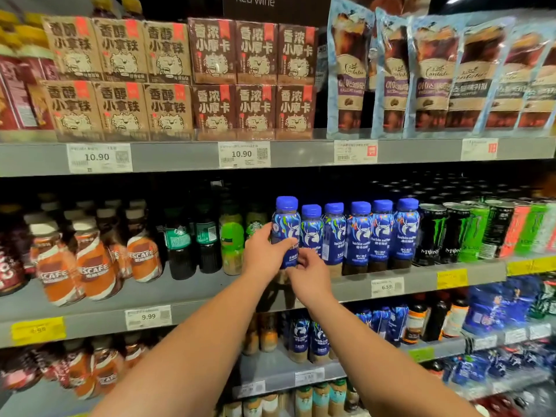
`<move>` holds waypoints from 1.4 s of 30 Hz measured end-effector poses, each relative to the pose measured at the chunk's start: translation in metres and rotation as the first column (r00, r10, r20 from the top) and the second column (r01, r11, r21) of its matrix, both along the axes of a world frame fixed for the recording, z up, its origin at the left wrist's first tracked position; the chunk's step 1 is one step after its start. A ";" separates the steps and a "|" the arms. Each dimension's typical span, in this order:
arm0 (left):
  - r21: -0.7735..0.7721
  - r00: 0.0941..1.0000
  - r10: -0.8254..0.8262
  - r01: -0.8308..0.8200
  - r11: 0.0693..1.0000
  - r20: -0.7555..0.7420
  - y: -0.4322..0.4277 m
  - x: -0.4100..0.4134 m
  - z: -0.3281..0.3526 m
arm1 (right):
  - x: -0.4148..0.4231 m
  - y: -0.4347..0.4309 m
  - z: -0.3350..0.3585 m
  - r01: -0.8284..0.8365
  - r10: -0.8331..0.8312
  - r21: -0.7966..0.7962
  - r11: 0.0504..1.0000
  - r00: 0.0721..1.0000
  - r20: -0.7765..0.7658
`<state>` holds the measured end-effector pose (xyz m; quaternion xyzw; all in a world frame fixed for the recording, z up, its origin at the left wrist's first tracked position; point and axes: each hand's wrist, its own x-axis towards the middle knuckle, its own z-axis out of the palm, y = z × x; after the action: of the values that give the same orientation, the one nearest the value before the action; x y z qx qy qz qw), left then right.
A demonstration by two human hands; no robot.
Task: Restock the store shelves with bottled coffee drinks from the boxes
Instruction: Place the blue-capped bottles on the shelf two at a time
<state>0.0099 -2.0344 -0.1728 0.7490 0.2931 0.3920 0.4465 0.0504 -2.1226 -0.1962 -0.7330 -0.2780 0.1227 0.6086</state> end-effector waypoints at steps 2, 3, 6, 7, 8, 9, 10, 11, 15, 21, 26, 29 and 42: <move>0.002 1.000 0.018 -0.018 1.000 -0.017 0.001 0.004 -0.004 | 0.003 -0.002 -0.001 -0.005 0.005 -0.020 1.000 1.000 0.015; -0.002 0.999 0.025 -0.025 1.000 -0.020 0.002 0.005 -0.006 | 0.006 -0.002 -0.002 -0.011 0.011 -0.020 1.000 1.000 0.026; -0.011 1.000 0.020 -0.020 1.000 -0.008 0.009 0.008 -0.010 | 0.010 -0.001 -0.003 -0.023 0.023 -0.008 1.000 0.998 0.056; -0.009 1.000 0.016 -0.016 1.000 0.004 0.011 0.008 -0.010 | 0.010 0.001 -0.004 -0.019 0.019 0.000 1.000 0.997 0.077; -0.009 1.000 0.013 -0.013 1.000 0.011 0.013 0.009 -0.011 | 0.010 0.004 -0.005 -0.003 0.003 0.003 1.000 0.996 0.094; -0.003 1.000 0.006 -0.006 1.000 0.009 0.014 0.010 -0.013 | 0.010 0.005 -0.005 0.017 -0.017 0.003 1.000 0.995 0.095; 0.002 1.000 -0.005 0.005 1.000 -0.001 0.015 0.011 -0.016 | 0.009 0.008 -0.007 0.037 -0.037 -0.005 0.999 0.996 0.084; 0.005 1.000 -0.016 0.016 1.000 -0.010 0.016 0.012 -0.020 | 0.009 0.009 -0.008 0.059 -0.057 -0.018 0.998 0.996 0.065; -0.029 0.999 -0.041 0.042 0.999 0.034 0.021 0.016 -0.032 | 0.010 0.011 -0.016 0.142 -0.142 -0.055 0.988 0.990 0.012; -0.042 0.995 -0.087 0.089 0.995 0.057 0.022 0.017 -0.035 | 0.013 0.014 -0.020 0.186 -0.186 -0.051 0.981 0.983 0.010; -0.067 0.990 -0.112 0.118 0.991 0.085 0.017 0.020 -0.036 | 0.020 0.014 -0.020 0.243 -0.241 -0.068 0.968 0.970 0.028; -0.055 0.992 -0.112 0.115 0.992 0.056 0.017 0.021 -0.038 | 0.021 0.015 -0.019 0.266 -0.263 -0.077 0.961 0.964 0.048; -0.051 0.996 -0.088 0.089 0.995 0.029 0.009 0.030 -0.038 | 0.031 0.011 -0.017 0.273 -0.272 -0.072 0.959 0.962 0.030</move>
<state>0.0397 -2.0252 -0.2106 0.7441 0.2639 0.3740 0.4866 0.0818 -2.1112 -0.2128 -0.7879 -0.1757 0.0407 0.5888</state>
